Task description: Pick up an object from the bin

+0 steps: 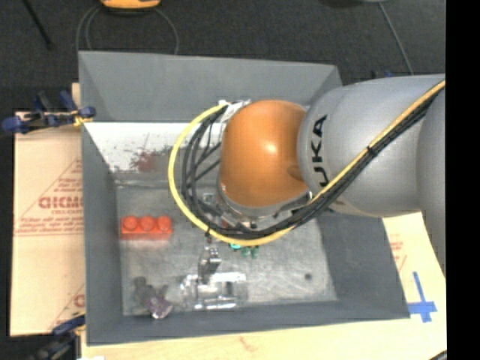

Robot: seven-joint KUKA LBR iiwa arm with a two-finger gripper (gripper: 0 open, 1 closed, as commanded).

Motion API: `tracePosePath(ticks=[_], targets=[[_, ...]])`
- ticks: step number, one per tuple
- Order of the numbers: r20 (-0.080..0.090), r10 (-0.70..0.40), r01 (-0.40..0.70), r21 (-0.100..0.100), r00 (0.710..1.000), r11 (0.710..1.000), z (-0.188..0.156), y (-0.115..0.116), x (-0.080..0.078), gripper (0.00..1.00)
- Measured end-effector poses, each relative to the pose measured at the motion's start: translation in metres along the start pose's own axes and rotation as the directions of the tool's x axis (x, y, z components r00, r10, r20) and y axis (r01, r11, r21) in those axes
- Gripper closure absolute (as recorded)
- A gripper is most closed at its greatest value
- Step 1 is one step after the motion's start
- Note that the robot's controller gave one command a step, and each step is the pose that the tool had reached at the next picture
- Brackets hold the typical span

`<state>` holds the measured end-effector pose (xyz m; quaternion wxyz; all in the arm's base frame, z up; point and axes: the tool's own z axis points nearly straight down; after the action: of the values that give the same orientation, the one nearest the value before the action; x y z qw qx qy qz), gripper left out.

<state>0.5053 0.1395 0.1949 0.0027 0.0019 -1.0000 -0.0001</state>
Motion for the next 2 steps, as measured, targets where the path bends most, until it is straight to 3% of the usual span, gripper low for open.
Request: tracePosePath(ticks=[1,2], targets=[[0.022,-0.185,0.185,0.011,0.983,0.983,0.086,0.017,-0.048,0.00],[0.014,-0.192,0.192,0.002,0.981,0.981,0.112,0.037,-0.129,0.00]])
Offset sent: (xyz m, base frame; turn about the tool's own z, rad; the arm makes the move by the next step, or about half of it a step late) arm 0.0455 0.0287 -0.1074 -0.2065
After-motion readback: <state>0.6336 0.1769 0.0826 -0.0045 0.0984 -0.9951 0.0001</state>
